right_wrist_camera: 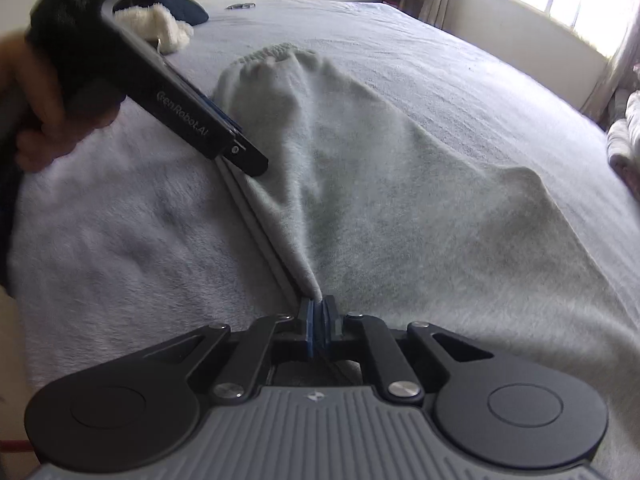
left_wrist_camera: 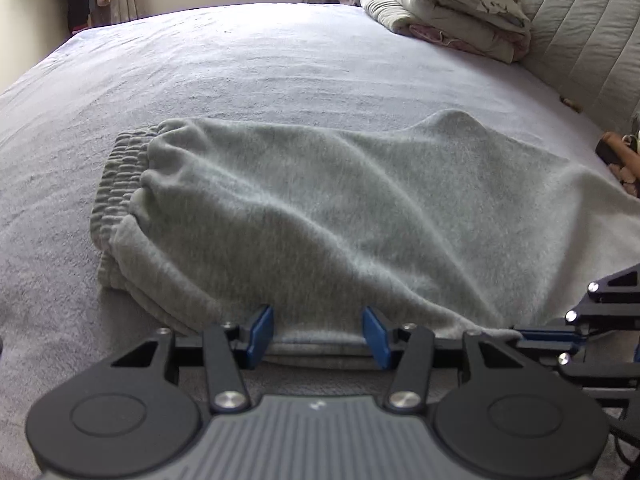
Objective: Fold clothes
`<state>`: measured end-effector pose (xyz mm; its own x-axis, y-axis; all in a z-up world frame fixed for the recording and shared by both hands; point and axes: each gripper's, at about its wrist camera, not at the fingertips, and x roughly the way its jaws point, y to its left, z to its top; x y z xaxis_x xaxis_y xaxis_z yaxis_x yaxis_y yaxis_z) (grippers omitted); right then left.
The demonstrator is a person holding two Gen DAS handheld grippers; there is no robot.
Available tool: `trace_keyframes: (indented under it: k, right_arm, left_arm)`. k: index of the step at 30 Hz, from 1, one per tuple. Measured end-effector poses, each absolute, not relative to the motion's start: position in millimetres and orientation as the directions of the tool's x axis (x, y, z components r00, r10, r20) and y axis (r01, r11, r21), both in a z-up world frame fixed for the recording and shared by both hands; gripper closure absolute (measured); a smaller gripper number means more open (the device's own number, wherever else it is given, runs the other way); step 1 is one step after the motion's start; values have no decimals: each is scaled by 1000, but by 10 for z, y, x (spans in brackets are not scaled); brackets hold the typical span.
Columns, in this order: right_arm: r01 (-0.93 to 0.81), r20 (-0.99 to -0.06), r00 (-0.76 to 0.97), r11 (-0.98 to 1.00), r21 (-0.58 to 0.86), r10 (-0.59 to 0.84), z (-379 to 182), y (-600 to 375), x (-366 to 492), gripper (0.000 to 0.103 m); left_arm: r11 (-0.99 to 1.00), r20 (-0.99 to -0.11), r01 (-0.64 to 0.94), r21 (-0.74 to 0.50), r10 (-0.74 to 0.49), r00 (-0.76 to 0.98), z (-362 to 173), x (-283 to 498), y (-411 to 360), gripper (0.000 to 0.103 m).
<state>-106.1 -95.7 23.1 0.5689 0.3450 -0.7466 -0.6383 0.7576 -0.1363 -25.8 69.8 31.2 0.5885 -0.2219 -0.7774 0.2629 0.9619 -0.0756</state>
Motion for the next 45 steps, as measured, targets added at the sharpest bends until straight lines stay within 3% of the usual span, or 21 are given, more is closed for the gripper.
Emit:
trace_keyframes:
  k: [4,6,9,15,25,31,36,39,45]
  right_arm:
    - [-619,-722,581,780,-93,375,359,-1043,-1039,92]
    - [-593,-696,599,804,-53,396,424,-1132,-1023,77]
    - [-553,-666,617,833,13,419,493,-1252,-984,68]
    - [-507,-753,536,859,75,382,272,-1306,-822,65]
    - [-424,-761,477,873,240,441,298,-1946,-842,65]
    - [-346,-728,544,902,258,417,425,-2288,-922,64]
    - [-280,-700,597,919,276,392,530,-2572,-988,45]
    - [-311,-793,505,929,199,339,327,-2418,-943,45]
    - [-359,-836,438,917,174,330,307,-2601,-1125,45]
  left_arm:
    - [961,-761,253,-115,-249,600,373,-272,752,48]
    - [957,-746,263,-127,-267,610,395,-302,751,46]
    - [951,-742,283,-121,-276,611,377,-340,687,45]
    - [961,-770,255,-106,-242,590,282,-313,672,44]
    - [965,-773,232,-118,-236,589,294,-331,752,48]
    - [963,-752,235,-131,-251,609,396,-355,755,48]
    - [957,-701,263,-121,-270,660,490,-388,696,39]
    - [965,-755,237,-110,-236,611,327,-285,677,40]
    - [967,-774,238,-87,-216,595,324,-301,718,41]
